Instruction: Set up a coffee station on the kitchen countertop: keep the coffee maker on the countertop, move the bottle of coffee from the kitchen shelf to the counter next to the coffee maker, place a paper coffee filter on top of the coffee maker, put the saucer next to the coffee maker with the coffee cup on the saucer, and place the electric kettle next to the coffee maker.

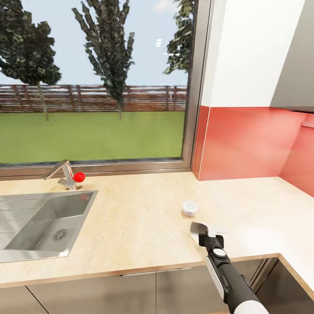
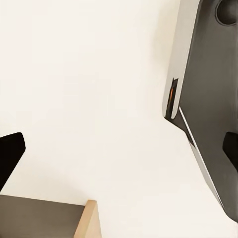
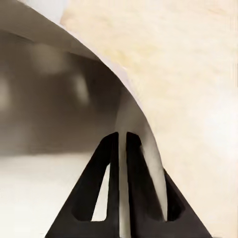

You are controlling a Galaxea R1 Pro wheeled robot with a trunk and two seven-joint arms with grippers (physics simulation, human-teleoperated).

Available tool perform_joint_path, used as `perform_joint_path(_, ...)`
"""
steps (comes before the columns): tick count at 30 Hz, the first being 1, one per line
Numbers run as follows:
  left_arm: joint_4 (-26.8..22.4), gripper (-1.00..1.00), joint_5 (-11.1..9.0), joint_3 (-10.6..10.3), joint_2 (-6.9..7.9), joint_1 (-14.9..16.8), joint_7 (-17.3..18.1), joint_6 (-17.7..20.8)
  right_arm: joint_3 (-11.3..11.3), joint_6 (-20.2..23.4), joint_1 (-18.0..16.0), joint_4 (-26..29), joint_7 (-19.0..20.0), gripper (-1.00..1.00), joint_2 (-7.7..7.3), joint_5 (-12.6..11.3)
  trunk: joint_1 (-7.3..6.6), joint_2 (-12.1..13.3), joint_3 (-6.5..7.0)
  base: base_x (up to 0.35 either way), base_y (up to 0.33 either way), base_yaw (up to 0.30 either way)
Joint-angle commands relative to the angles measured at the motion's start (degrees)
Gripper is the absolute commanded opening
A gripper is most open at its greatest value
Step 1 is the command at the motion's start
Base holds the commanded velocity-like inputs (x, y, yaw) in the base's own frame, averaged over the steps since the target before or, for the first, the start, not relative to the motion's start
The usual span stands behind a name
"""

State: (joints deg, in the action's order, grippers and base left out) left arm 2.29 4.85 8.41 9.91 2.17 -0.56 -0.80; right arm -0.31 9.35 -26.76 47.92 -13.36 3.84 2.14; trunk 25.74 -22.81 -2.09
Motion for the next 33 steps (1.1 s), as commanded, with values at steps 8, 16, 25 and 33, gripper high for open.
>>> perform_joint_path(8,0.13,1.00,0.51,0.47,0.02,0.07,-0.06,-0.07,0.00,0.24,-0.01,-0.28,-0.13,-1.00,0.03,-0.56,0.04,-0.11,-0.14,0.000,0.000,0.000)
perform_joint_path(16,0.10,1.00,0.51,0.47,0.02,0.05,-0.06,-0.07,-0.01,0.23,0.01,-0.28,-0.16,-1.00,0.03,-0.56,0.04,-0.11,-0.14,0.000,0.000,0.000)
perform_joint_path(25,0.09,1.00,0.51,0.47,0.02,0.04,-0.06,-0.07,-0.01,0.23,-0.02,-0.12,-0.14,-1.00,0.03,-0.56,0.04,-0.11,-0.14,0.000,0.000,0.000)
perform_joint_path(33,0.08,1.00,0.51,0.47,0.02,0.04,-0.04,-0.08,0.04,0.37,-0.04,0.75,-0.09,-1.00,0.04,-0.66,0.04,-0.11,-0.14,0.000,0.000,0.000)
